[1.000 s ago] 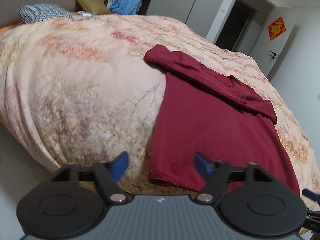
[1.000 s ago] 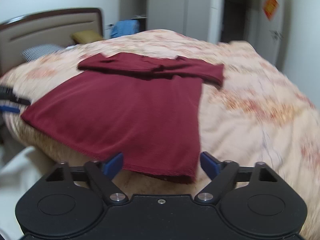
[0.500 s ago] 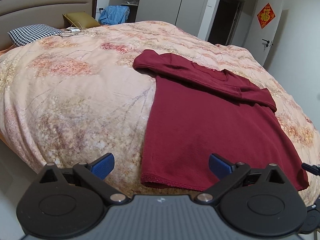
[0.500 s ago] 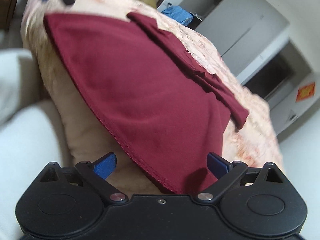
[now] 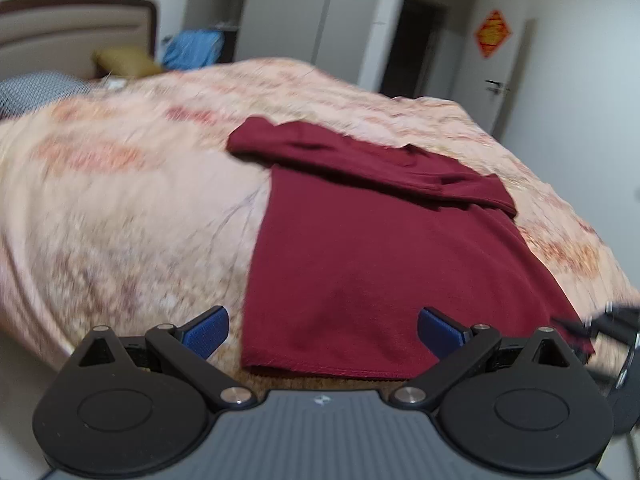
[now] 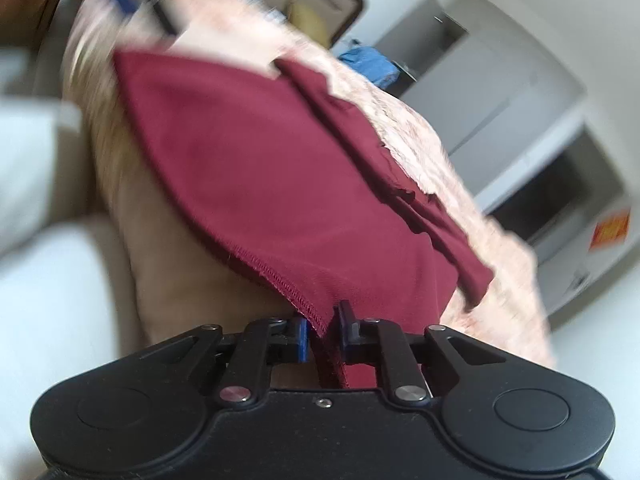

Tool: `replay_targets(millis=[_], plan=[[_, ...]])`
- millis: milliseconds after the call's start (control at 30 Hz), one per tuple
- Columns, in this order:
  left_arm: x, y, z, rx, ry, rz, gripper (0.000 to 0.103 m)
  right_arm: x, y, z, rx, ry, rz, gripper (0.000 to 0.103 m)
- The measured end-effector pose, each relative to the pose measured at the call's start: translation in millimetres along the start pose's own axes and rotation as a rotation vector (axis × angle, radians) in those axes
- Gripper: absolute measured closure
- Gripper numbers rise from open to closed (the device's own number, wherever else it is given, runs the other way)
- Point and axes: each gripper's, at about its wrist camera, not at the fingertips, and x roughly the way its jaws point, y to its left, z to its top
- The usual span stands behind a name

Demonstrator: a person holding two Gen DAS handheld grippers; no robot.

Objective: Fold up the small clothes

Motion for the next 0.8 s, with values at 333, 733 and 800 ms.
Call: replay_targets(millis=[333, 733, 800], plan=[[14.2, -44.9, -22.4, 0.252, -0.026, -0.005, 0.0, -7.0, -74.5, 33.9, 0.422, -0.014, 0.175, 0.088], [62.5, -89.0, -46.1, 0.428, -0.101, 0.176, 0.008, -14.0, -85.3, 51.4, 0.506, -0.047, 0.157, 0.088], [65.6, -84.1, -48.8, 0.426, -0.098, 0.204, 0.014, -17.5, -87.9, 52.4, 0.518, -0.057, 0.143, 0.089]])
